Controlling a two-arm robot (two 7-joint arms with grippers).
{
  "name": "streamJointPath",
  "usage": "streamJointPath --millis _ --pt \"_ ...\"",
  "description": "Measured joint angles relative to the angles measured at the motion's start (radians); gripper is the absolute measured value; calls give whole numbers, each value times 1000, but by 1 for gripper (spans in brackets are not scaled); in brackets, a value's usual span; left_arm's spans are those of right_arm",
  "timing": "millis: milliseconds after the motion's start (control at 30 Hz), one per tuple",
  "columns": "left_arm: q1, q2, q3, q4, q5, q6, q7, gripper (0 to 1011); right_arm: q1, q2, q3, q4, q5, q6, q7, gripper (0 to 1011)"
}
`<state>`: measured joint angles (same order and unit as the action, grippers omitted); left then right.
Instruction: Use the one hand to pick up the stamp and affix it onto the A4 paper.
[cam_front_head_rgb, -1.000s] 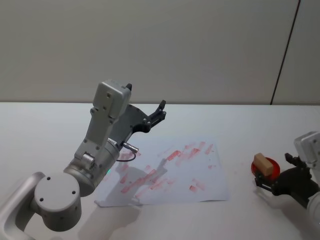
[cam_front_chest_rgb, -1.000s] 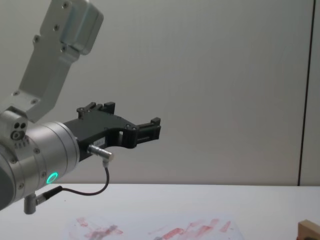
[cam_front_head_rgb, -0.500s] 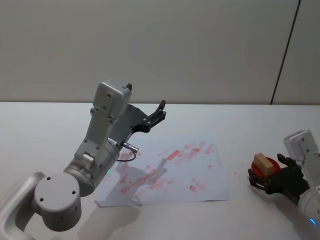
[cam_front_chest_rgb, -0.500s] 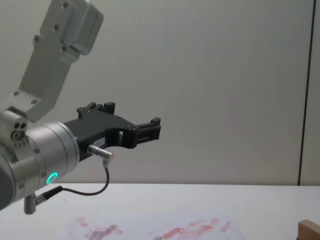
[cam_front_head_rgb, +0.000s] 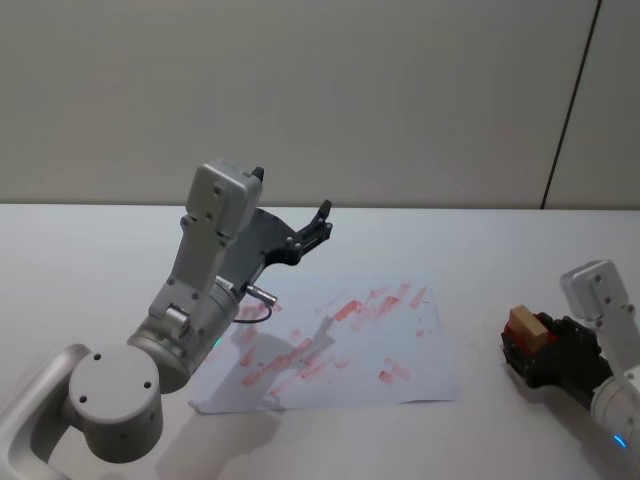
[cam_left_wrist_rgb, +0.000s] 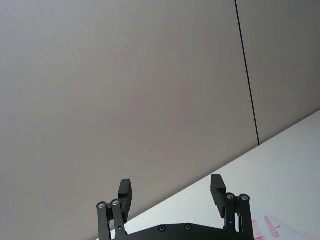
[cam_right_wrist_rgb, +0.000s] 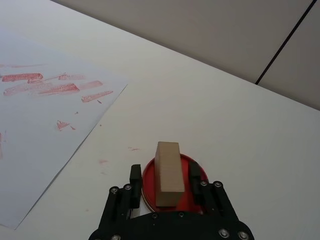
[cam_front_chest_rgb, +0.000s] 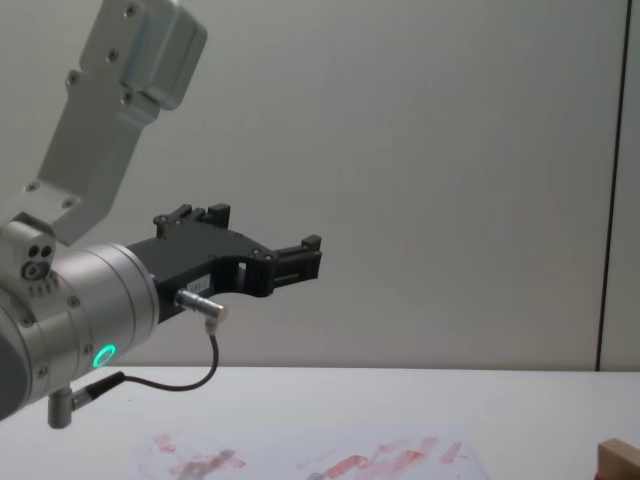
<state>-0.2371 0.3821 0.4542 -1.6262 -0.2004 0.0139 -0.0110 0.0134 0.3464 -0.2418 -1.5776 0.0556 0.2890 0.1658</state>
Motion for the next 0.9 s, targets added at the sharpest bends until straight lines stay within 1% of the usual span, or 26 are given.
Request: streamJointPath --millis 67,133,200,233,300,333,400,500,533,733,900 --pt "0 0 0 0 0 0 0 1003 2 -1 0 3 -1 0 1 545" --pt "0 0 0 0 0 0 0 1002 3 -2 -1 4 -1 0 1 464" --pt "0 0 0 0 0 0 0 1003 3 -3 -1 5 -2 0 1 425" --pt "0 0 0 0 0 0 0 1002 4 -3 -1 5 -2 0 1 362" --pt "0 0 0 0 0 0 0 1003 5 -3 -1 6 -3 0 2 335" --pt "0 0 0 0 0 0 0 1003 5 -3 -1 6 -3 -1 2 297" --pt "0 0 0 0 0 0 0 1003 6 -4 -1 7 -3 -1 2 270" --pt "0 0 0 0 0 0 0 1002 6 -4 -1 8 -3 -1 2 260" --pt "0 0 0 0 0 0 0 1003 6 -4 -1 8 -3 -1 2 225" --pt "0 0 0 0 0 0 0 1002 7 -5 -1 10 -4 -3 2 223" --pt "0 0 0 0 0 0 0 1003 12 -10 -1 13 -3 -19 2 224"
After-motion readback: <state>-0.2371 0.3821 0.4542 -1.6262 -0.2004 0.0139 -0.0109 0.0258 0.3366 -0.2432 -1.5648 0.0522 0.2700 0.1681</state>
